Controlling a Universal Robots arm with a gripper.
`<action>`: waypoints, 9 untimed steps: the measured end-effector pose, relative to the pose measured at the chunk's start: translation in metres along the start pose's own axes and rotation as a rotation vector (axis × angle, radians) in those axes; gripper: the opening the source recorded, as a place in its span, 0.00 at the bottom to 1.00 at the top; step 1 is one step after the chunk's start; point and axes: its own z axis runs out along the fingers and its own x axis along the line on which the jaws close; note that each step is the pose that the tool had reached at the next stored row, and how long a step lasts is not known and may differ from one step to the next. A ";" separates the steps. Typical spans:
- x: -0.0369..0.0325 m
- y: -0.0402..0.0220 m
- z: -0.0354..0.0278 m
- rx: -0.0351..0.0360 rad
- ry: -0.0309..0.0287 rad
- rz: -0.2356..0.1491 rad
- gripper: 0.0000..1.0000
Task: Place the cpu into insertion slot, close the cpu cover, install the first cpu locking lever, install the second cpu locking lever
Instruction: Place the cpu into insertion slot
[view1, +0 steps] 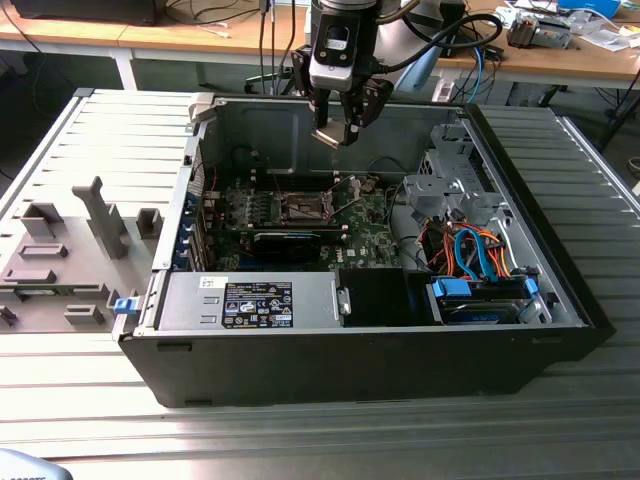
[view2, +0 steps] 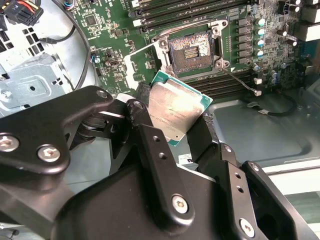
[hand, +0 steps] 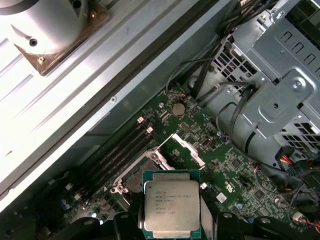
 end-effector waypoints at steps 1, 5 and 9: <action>0.0000 0.0000 0.0000 0.0000 0.0000 0.001 0.55; 0.0000 0.0000 0.0001 0.0000 -0.0004 0.006 0.55; 0.0000 0.0000 0.0002 -0.0001 -0.0007 0.010 0.55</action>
